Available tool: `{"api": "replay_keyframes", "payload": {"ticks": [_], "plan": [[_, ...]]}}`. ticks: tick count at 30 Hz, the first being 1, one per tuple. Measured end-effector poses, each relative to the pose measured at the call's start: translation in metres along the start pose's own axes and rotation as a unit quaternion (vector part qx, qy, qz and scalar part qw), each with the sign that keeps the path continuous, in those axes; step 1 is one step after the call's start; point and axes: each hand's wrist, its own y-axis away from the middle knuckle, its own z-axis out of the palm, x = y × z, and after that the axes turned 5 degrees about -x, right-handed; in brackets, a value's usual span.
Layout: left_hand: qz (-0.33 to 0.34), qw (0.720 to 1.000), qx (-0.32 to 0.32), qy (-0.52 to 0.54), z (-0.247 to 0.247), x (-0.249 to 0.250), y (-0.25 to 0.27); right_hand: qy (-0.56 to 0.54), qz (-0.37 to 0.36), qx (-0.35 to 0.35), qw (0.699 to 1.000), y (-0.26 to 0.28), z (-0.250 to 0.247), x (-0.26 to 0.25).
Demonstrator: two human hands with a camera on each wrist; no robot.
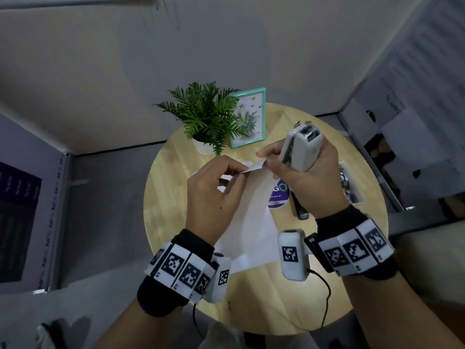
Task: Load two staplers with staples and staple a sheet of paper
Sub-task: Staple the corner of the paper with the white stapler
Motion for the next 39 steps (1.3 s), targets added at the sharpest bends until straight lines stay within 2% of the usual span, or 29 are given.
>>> {"api": "replay_keyframes", "payload": {"ticks": [6, 9, 12, 14, 21, 26, 30, 39], "plan": [[0.125, 0.988, 0.04, -0.079, 0.0, -0.006, 0.0, -0.069, 0.052, 0.081, 0.993, 0.007, -0.007, 0.0], [0.144, 0.983, 0.048, -0.102, 0.003, -0.009, 0.002, -0.113, 0.111, 0.059, 0.986, 0.014, -0.008, 0.002], [0.163, 0.981, 0.052, -0.09, 0.007, -0.01, 0.004, -0.169, 0.137, 0.013, 0.976, 0.018, -0.006, 0.0], [0.166, 0.982, 0.052, -0.08, 0.009, -0.011, 0.003, -0.179, 0.142, -0.001, 0.974, 0.019, -0.004, -0.001], [0.167, 0.983, 0.031, -0.077, 0.014, -0.013, 0.004, -0.115, 0.154, 0.051, 0.98, 0.013, 0.002, 0.006], [0.159, 0.984, 0.031, -0.079, 0.016, -0.014, 0.001, -0.09, 0.145, 0.046, 0.984, 0.012, 0.002, 0.005], [0.161, 0.984, 0.032, -0.075, 0.017, -0.015, 0.0, -0.092, 0.144, 0.032, 0.985, 0.012, 0.002, 0.005], [0.163, 0.983, 0.019, -0.084, 0.017, -0.012, -0.002, -0.103, 0.17, 0.071, 0.978, 0.007, 0.004, 0.008]]}}
